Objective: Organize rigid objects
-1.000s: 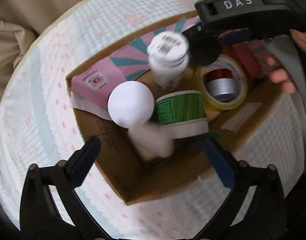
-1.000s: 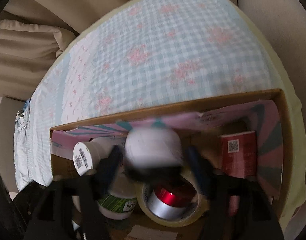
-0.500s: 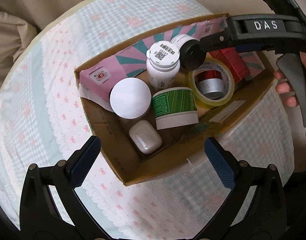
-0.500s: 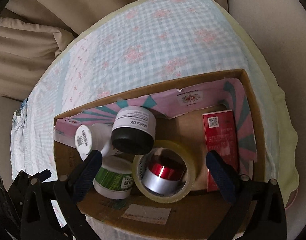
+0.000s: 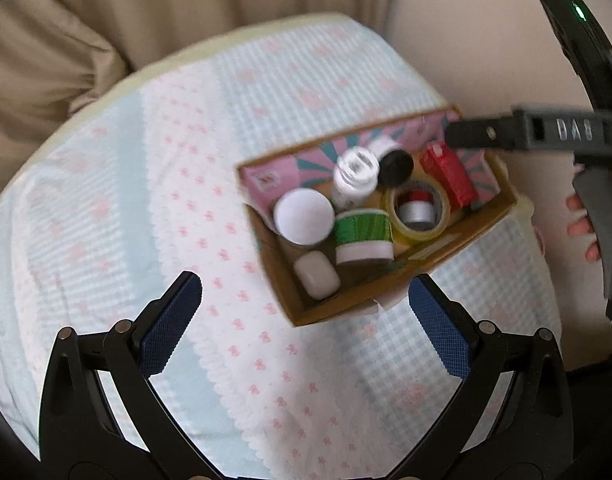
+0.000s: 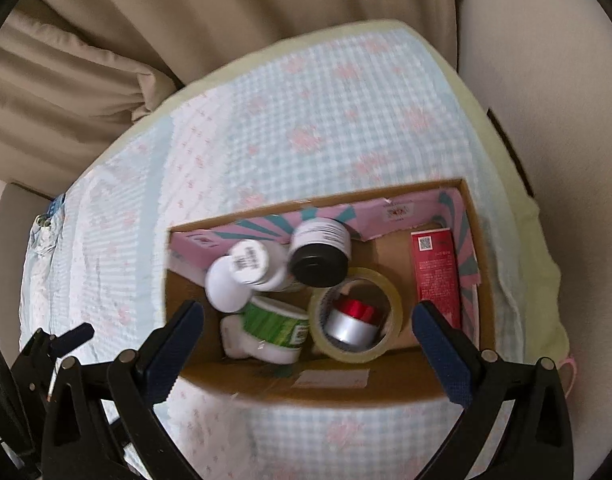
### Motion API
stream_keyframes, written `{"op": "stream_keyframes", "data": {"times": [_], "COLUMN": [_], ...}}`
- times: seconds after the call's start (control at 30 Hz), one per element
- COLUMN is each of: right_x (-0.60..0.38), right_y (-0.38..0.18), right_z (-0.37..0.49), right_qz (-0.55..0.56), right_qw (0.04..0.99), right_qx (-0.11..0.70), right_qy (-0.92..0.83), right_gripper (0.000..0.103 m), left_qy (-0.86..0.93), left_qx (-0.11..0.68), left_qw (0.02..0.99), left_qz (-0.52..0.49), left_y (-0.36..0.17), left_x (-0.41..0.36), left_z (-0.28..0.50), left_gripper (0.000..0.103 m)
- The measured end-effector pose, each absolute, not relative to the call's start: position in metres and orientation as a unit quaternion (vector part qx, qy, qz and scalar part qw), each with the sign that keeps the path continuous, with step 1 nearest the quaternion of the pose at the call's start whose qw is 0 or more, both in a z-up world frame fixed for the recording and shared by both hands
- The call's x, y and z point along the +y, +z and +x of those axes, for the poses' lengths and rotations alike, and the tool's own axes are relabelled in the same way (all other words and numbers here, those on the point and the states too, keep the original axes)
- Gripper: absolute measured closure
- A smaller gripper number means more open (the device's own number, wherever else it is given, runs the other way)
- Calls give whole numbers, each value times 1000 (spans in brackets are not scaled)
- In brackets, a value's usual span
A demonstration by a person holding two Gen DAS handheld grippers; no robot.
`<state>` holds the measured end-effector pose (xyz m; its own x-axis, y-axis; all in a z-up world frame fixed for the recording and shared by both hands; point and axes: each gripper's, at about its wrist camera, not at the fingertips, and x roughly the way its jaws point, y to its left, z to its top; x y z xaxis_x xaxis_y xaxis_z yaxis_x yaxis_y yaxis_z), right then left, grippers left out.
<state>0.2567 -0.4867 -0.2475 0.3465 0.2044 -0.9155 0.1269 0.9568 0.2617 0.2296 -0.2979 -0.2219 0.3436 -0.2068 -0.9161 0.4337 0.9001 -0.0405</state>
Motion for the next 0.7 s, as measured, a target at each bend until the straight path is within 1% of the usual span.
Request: {"op": "stream_keyframes", "data": {"times": [0.3, 0.43, 0.57, 0.7], "right_x": [-407, -369, -335, -308], "right_y": [-122, -75, -42, -29], "right_z": [203, 167, 130, 102], "right_qz": [65, 44, 38, 18], "right_qw": [856, 872, 888, 900], "right_qx": [512, 487, 459, 435], "right_qy": [21, 15, 8, -7], "right_gripper": [0, 0, 0, 0], "left_qy": [-121, -89, -66, -60], "left_qx": [461, 428, 397, 389], "left_qw": [877, 898, 914, 919], "left_qz": [58, 46, 44, 33], "left_y": [-94, -49, -21, -12], "left_x": [-204, -160, -128, -107], "left_z": [191, 162, 130, 106], "left_gripper": [0, 0, 0, 0]}}
